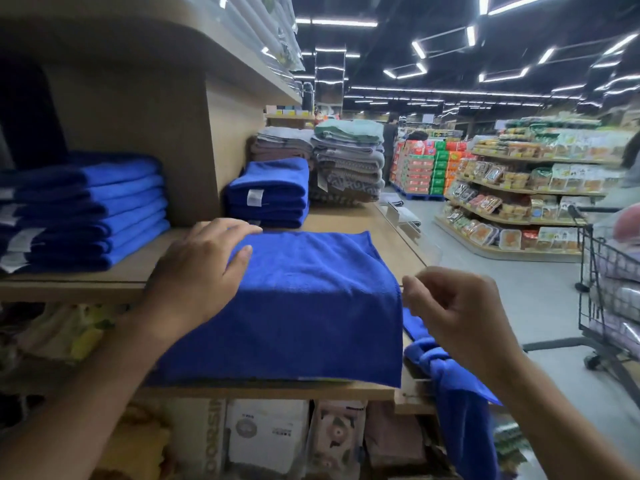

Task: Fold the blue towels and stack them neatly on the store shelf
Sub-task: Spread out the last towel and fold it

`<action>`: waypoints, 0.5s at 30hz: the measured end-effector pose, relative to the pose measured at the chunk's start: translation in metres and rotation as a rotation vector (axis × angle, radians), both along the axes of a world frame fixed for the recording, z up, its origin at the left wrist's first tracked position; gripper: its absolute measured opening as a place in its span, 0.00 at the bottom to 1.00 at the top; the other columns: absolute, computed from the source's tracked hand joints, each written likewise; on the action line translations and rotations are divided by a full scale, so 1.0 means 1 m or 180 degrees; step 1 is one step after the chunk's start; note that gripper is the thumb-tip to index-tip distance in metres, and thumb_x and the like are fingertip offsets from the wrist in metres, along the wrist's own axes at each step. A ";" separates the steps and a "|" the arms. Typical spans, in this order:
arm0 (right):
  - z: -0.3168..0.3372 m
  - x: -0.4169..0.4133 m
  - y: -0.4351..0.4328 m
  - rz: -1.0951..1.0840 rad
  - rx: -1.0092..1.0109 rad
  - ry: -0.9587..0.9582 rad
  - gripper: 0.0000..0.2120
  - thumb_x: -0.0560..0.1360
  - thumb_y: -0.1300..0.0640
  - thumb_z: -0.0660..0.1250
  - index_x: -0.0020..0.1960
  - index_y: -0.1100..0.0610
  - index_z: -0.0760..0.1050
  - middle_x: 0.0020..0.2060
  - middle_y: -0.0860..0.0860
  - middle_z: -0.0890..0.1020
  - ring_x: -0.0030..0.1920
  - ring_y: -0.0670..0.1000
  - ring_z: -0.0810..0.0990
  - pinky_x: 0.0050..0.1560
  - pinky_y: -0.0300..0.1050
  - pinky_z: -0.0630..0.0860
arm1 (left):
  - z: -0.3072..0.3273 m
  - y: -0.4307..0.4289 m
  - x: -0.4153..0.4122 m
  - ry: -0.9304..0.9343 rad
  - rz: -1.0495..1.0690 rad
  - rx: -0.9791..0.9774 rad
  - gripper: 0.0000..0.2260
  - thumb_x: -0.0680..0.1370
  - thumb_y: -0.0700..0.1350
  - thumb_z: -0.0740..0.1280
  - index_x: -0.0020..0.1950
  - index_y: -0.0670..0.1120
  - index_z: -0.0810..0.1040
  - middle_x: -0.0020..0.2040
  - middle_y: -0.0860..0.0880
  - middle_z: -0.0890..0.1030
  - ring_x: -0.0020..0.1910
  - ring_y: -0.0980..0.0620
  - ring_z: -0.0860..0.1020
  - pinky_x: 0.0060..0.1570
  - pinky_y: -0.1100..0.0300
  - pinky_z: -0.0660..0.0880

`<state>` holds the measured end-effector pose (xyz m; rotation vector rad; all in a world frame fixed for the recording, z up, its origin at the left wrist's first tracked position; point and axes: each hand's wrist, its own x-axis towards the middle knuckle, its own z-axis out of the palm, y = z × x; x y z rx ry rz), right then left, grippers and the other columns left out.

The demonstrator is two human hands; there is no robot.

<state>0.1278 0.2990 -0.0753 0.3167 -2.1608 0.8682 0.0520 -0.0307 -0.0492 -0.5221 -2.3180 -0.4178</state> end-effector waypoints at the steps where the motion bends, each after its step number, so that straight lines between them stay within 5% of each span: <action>1: 0.016 -0.009 -0.008 0.0016 0.0101 -0.0047 0.16 0.75 0.44 0.63 0.35 0.52 0.77 0.26 0.49 0.79 0.25 0.47 0.74 0.29 0.45 0.72 | 0.012 -0.011 -0.014 -0.0181 0.0115 0.0025 0.15 0.81 0.48 0.60 0.65 0.56 0.79 0.64 0.52 0.79 0.62 0.46 0.76 0.60 0.46 0.74; 4: 0.055 -0.058 -0.028 -0.0313 0.0855 -0.0633 0.13 0.75 0.46 0.62 0.38 0.51 0.78 0.32 0.48 0.83 0.34 0.51 0.81 0.36 0.47 0.77 | 0.031 -0.040 -0.064 -0.0889 0.0790 -0.0012 0.13 0.80 0.45 0.62 0.60 0.52 0.83 0.61 0.46 0.82 0.60 0.41 0.78 0.59 0.49 0.76; 8: 0.062 -0.143 -0.033 -0.1212 0.1971 -0.1816 0.19 0.80 0.42 0.58 0.45 0.56 0.75 0.54 0.58 0.82 0.51 0.60 0.79 0.46 0.50 0.74 | 0.023 -0.056 -0.115 -0.1653 0.1643 -0.0507 0.22 0.81 0.56 0.59 0.64 0.41 0.79 0.66 0.37 0.77 0.65 0.36 0.75 0.64 0.47 0.74; 12: 0.038 -0.186 -0.023 -0.1497 0.1689 -0.2287 0.29 0.80 0.36 0.52 0.67 0.54 0.75 0.72 0.58 0.69 0.66 0.61 0.74 0.57 0.55 0.70 | -0.001 -0.060 -0.141 -0.1878 0.1838 -0.0669 0.30 0.81 0.63 0.54 0.70 0.42 0.75 0.71 0.38 0.73 0.71 0.36 0.67 0.69 0.44 0.68; 15: 0.041 -0.194 -0.017 -0.1339 0.1689 -0.2268 0.26 0.81 0.37 0.55 0.62 0.57 0.77 0.67 0.60 0.73 0.60 0.60 0.77 0.52 0.52 0.70 | -0.002 -0.063 -0.148 -0.1780 0.1768 -0.0422 0.26 0.79 0.65 0.57 0.66 0.48 0.79 0.68 0.41 0.75 0.70 0.37 0.69 0.68 0.46 0.69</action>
